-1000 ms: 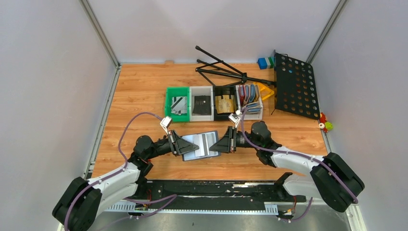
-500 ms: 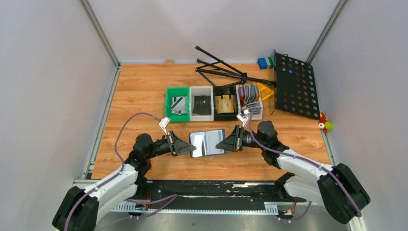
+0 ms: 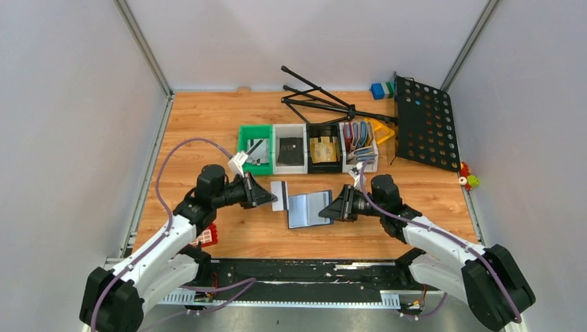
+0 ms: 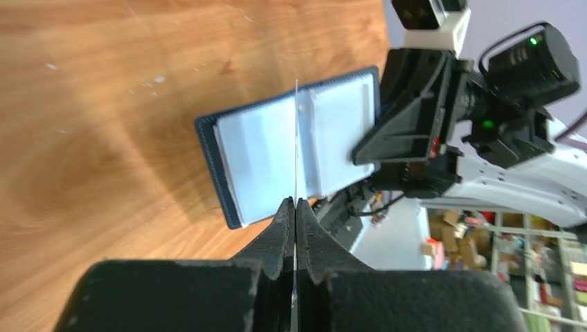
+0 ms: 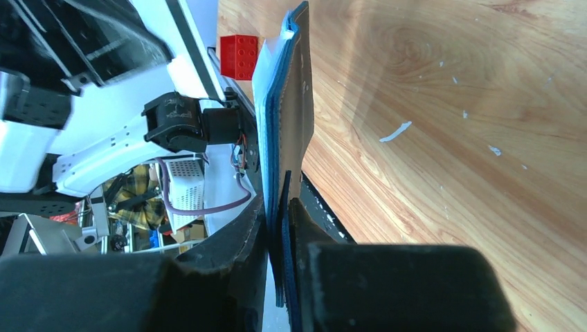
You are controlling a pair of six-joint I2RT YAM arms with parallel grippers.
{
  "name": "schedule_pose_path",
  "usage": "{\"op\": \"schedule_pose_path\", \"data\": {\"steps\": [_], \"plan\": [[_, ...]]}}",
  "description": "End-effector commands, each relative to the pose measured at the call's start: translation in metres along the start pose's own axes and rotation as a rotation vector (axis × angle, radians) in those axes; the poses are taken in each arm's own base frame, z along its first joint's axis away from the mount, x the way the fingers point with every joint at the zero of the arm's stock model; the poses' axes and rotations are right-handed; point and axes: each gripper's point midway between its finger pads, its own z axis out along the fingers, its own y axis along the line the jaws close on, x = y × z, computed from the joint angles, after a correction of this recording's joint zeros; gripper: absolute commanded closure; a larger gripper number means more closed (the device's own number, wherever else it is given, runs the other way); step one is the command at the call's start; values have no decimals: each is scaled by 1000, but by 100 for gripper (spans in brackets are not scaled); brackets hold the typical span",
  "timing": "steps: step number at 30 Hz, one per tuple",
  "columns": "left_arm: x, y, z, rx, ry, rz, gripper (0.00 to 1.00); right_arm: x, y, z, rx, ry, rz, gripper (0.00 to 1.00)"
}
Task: Take the credit cards out of the card holder
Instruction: Place the credit card in the storage box.
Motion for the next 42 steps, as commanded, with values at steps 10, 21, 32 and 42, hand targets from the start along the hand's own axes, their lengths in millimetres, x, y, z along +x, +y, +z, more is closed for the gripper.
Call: {"op": "schedule_pose_path", "data": {"steps": [10,21,32,42], "plan": [[-108,44,-34,-575,-126,321,100,-20,18,2,16,8,-113,100],[-168,76,-11,-744,-92,409,100,-17,15,-1,25,7,-124,100],[-188,108,31,-765,-13,388,100,-19,16,-2,25,-7,-137,100],[-195,144,74,-743,71,343,100,-20,17,-1,25,-3,-153,100]]}}
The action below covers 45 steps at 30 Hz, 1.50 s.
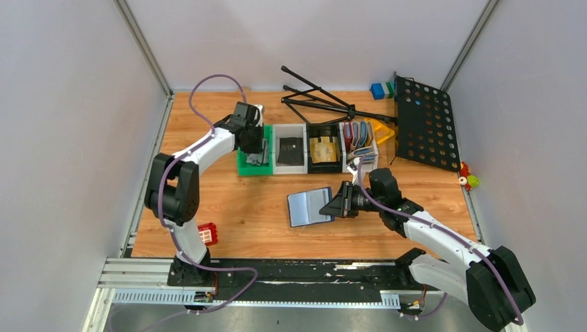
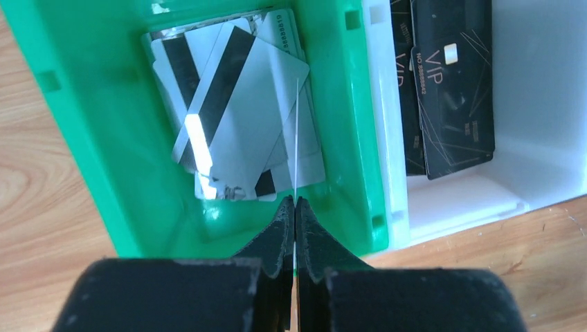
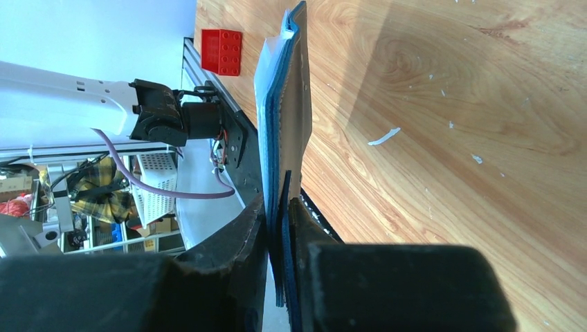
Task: Take the credit cards out of the card holder
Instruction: Place the credit card in the storage box, then remove the credit card from the card holder.
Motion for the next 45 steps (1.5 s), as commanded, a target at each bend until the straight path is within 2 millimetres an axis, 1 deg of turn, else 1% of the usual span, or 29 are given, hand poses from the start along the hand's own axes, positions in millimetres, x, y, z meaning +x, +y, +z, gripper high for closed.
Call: {"op": "schedule_pose_path", "data": {"steps": [1,2,3,6,7,9,12,15,17,19,20,22,26,27,28,29,30,31,34,37,42,45], "plan": [[-26,-7,7,45,-44,7,100,-15,13,1,-31,-29,-61,100],[-26,1,7,-2,-41,-1,98,-15,13,2,-31,-28,-60,100],[-25,11,5,-62,-39,-12,90,-16,13,2,-33,-29,-59,100],[-29,28,-11,-159,-88,-26,64,-18,14,4,-37,-26,-57,100],[-32,31,-17,-176,-106,-25,60,-18,14,5,-37,-26,-55,100],[-36,34,-27,-191,-128,-19,55,-19,15,6,-40,-25,-55,100],[-39,30,-45,-171,-142,-11,55,-22,17,7,-46,-26,-51,100],[-36,16,-65,-88,-172,-19,55,-24,20,9,-57,-28,-46,100],[-24,2,-75,2,-173,-35,54,-25,22,10,-64,-32,-42,100],[-12,-22,-89,151,-200,-59,52,-27,23,10,-69,-45,-30,100],[6,-30,-91,214,-187,-85,52,-28,23,10,-72,-52,-24,100],[25,-45,-102,328,-201,-116,49,-29,26,10,-89,-62,-16,100],[64,-60,-124,464,-190,-136,43,-29,31,10,-127,-80,17,100],[76,-63,-127,497,-174,-144,41,-29,33,10,-141,-81,24,100],[84,-67,-130,532,-170,-157,38,-29,35,9,-155,-82,30,100],[92,-72,-133,577,-167,-177,34,-29,38,8,-171,-83,39,100],[98,-78,-136,632,-171,-199,24,-28,40,8,-185,-84,45,100],[104,-83,-139,685,-174,-227,17,-28,41,8,-193,-83,52,100],[116,-98,-148,847,-195,-302,12,-26,43,7,-210,-74,67,100],[124,-106,-153,952,-197,-354,11,-24,48,6,-236,-59,82,100],[132,-117,-155,1031,-176,-382,12,-23,59,4,-305,-45,108,100],[134,-130,-160,1091,-160,-389,12,-20,61,5,-320,-31,116,100]]}}
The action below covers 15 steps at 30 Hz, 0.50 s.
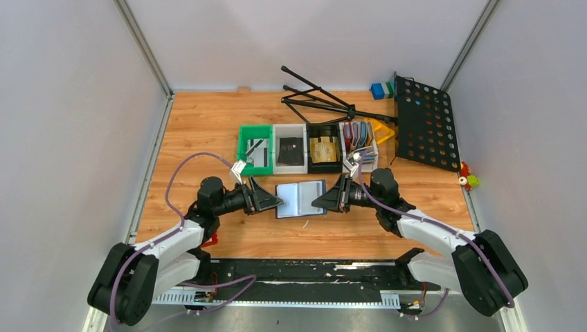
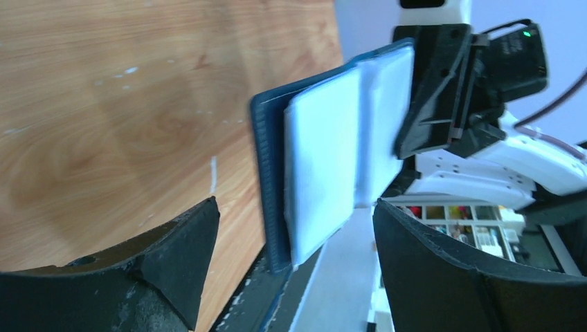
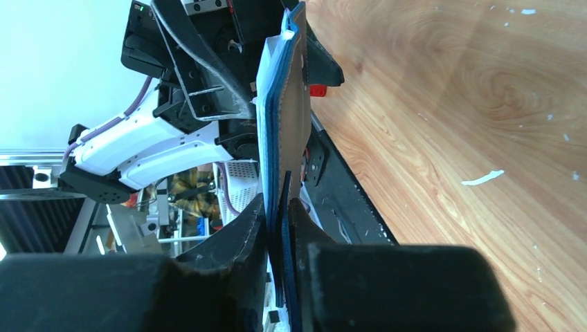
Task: Take the credit cards out of the card holder
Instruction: Remove the credit card from the card holder.
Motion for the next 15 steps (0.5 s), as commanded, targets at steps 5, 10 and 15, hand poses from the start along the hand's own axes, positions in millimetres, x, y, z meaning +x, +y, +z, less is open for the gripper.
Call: {"op": "schedule_pose_path", "data": {"steps": [5,10,15], "plan": [[-2,-60,11,276,11,15,34,4,22,1,-100,19,-22,100],[-1,-54,14,282,7,-4,78,6,17,3,-62,21,-41,99],[0,-48,15,257,2,4,99,4,8,-1,14,4,-89,63]]}}
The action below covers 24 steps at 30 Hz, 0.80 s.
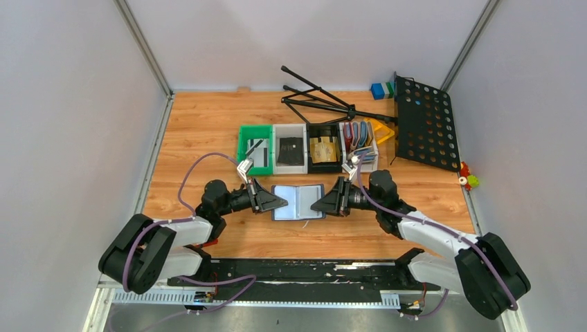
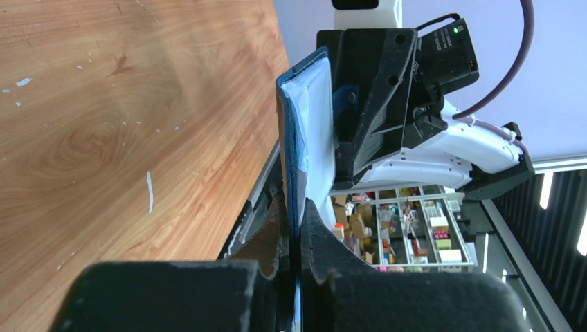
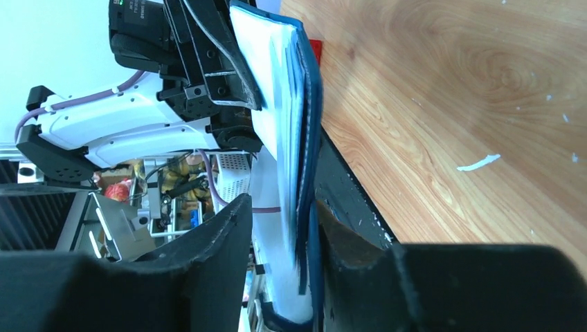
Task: Take the credit cards out of the card holder
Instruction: Remove the credit card from the card holder.
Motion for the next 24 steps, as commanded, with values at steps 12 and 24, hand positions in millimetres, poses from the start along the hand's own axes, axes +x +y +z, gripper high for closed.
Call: {"op": "schedule_pose_path", "data": {"steps": [12,24], "plan": [[-6,-10,-1,9,-21,94,100,-11,6,-8,90,-44,-160,75],[-3,-18,3,48,0,95,100,-8,-3,1,145,-16,-181,84]]}}
